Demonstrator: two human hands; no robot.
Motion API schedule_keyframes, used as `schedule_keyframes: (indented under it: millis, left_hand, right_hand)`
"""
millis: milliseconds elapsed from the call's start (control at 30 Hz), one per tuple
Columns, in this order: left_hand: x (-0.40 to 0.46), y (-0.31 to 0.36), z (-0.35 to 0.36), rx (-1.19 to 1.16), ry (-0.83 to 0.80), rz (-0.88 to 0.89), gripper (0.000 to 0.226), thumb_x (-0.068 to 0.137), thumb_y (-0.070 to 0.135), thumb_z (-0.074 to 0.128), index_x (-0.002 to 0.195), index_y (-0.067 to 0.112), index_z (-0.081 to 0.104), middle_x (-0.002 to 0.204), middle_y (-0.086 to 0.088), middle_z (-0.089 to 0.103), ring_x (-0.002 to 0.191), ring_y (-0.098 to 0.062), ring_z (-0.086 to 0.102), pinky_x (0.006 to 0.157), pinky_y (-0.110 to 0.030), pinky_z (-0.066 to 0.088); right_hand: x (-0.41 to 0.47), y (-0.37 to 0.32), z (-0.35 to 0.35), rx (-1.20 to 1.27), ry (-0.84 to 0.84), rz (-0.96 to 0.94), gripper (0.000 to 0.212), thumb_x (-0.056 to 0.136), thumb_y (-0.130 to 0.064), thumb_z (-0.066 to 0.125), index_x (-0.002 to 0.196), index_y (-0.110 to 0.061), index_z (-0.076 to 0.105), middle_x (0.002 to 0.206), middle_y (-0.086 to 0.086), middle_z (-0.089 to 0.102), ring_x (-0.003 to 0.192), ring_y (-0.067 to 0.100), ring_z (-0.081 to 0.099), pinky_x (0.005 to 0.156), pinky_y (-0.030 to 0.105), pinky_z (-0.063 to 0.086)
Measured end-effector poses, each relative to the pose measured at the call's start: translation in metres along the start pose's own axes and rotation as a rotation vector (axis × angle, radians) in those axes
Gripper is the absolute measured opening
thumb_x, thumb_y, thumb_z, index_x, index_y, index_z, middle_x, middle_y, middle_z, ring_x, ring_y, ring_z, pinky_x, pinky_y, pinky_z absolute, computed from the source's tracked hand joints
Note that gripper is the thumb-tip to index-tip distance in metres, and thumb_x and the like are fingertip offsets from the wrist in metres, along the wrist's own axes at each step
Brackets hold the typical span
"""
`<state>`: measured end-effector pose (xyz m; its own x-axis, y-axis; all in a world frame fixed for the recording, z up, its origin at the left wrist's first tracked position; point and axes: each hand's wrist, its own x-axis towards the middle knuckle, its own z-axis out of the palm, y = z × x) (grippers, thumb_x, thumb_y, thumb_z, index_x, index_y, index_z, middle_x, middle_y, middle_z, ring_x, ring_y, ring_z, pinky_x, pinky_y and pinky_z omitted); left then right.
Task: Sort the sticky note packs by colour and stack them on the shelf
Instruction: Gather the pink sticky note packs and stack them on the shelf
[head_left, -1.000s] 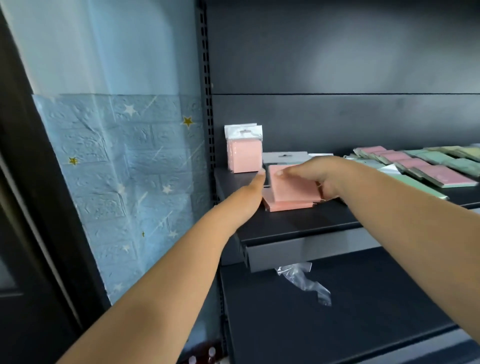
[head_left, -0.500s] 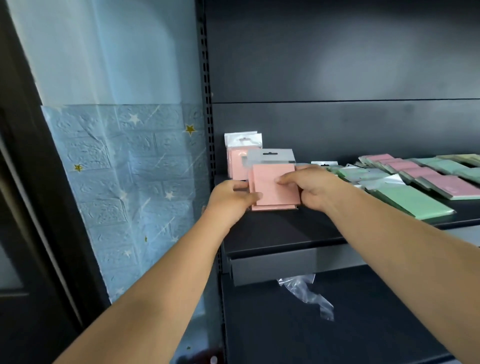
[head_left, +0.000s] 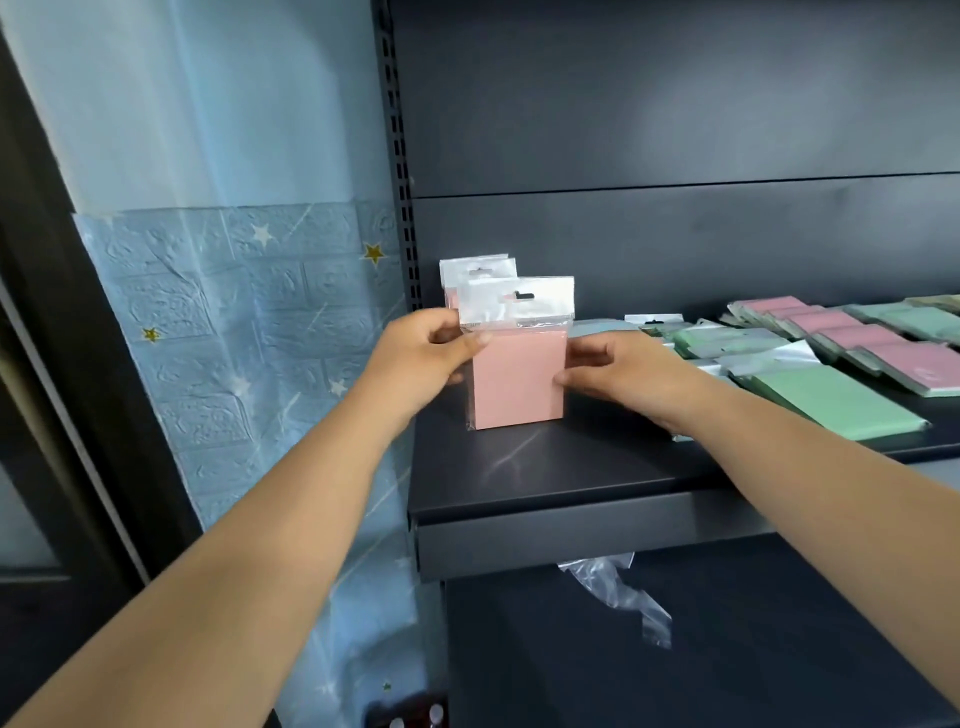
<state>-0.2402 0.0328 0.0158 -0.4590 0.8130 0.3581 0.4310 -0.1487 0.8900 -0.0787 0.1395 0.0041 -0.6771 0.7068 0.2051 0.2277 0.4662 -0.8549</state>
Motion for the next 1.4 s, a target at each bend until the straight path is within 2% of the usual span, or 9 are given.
schedule_keyframes:
  millis: [133,333,467,600,733,867,1067,1233,1400]
  left_hand:
    - [0.009,0.0,0.0,-0.021,0.007,-0.032,0.007,0.084,0.009,0.064,0.082,0.015,0.06,0.082,0.002,0.061,0.074,-0.006,0.058,0.059,-0.01,0.053]
    - [0.031,-0.001,0.004,-0.051,0.039,-0.1,0.006,0.081,0.004,0.066,0.083,0.009,0.063,0.082,0.0,0.063,0.075,-0.006,0.06,0.062,-0.01,0.054]
    - [0.06,-0.005,0.013,-0.097,0.119,-0.142,0.024,0.083,0.003,0.065,0.107,-0.001,0.062,0.094,-0.004,0.065,0.082,-0.009,0.063,0.065,-0.011,0.054]
    - [0.091,-0.016,0.02,-0.168,0.22,-0.197,0.033,0.084,0.002,0.064,0.115,-0.004,0.059,0.115,-0.011,0.063,0.102,-0.018,0.062,0.073,-0.018,0.054]
    - [0.117,-0.028,0.018,-0.161,0.253,-0.197,0.022,0.085,0.005,0.064,0.107,0.001,0.064,0.109,-0.007,0.065,0.099,-0.015,0.063,0.076,-0.019,0.051]
    - [0.134,-0.042,0.011,-0.155,0.262,-0.207,0.022,0.086,0.006,0.063,0.108,0.001,0.064,0.105,-0.005,0.065,0.101,-0.015,0.063,0.082,-0.02,0.05]
    - [0.143,-0.051,0.009,-0.131,0.236,-0.207,0.019,0.086,0.008,0.064,0.104,0.004,0.063,0.088,0.003,0.063,0.089,-0.009,0.062,0.08,-0.018,0.05]
    - [0.142,-0.061,0.013,-0.005,0.262,-0.161,0.024,0.082,0.007,0.067,0.105,0.01,0.063,0.084,0.008,0.058,0.093,-0.014,0.06,0.091,-0.027,0.049]
    - [0.142,-0.067,0.016,-0.025,0.33,-0.127,0.033,0.081,0.006,0.068,0.113,0.011,0.058,0.083,0.008,0.059,0.089,-0.013,0.06,0.086,-0.024,0.049]
  right_hand:
    - [-0.001,0.003,-0.008,-0.311,-0.05,0.009,0.023,0.084,-0.019,0.066,0.107,-0.017,0.067,0.098,-0.008,0.066,0.09,0.004,0.057,0.065,-0.004,0.035]
    - [0.028,0.002,-0.009,-0.439,-0.046,0.001,0.022,0.084,-0.018,0.066,0.102,-0.006,0.068,0.103,0.009,0.07,0.087,0.016,0.06,0.077,0.026,0.046]
    - [0.064,0.001,-0.014,-0.527,-0.038,0.003,0.017,0.085,-0.015,0.063,0.092,-0.002,0.07,0.096,0.015,0.071,0.086,0.025,0.064,0.085,0.035,0.052]
    - [0.1,0.0,-0.016,-0.485,-0.033,0.059,0.019,0.085,-0.008,0.061,0.067,-0.009,0.062,0.083,0.013,0.065,0.079,0.026,0.062,0.089,0.037,0.053]
    - [0.132,0.007,-0.008,-0.348,-0.043,0.129,0.013,0.085,-0.002,0.059,0.095,0.0,0.068,0.086,0.013,0.065,0.09,0.027,0.064,0.091,0.039,0.053]
    - [0.155,0.01,0.0,-0.263,-0.069,0.175,0.016,0.086,-0.002,0.06,0.101,-0.001,0.066,0.079,0.009,0.064,0.086,0.019,0.061,0.091,0.034,0.053]
    - [0.168,0.02,0.004,-0.193,-0.109,0.23,0.016,0.085,-0.002,0.062,0.072,-0.011,0.057,0.082,0.011,0.065,0.078,0.019,0.063,0.083,0.032,0.052]
    - [0.169,0.024,0.003,-0.175,-0.077,0.222,0.02,0.084,-0.001,0.063,0.074,-0.016,0.053,0.077,0.009,0.064,0.082,0.022,0.063,0.079,0.032,0.054]
    - [0.169,0.026,0.005,-0.155,-0.047,0.207,0.023,0.084,-0.001,0.063,0.071,-0.016,0.051,0.079,0.011,0.063,0.084,0.024,0.063,0.085,0.035,0.054]
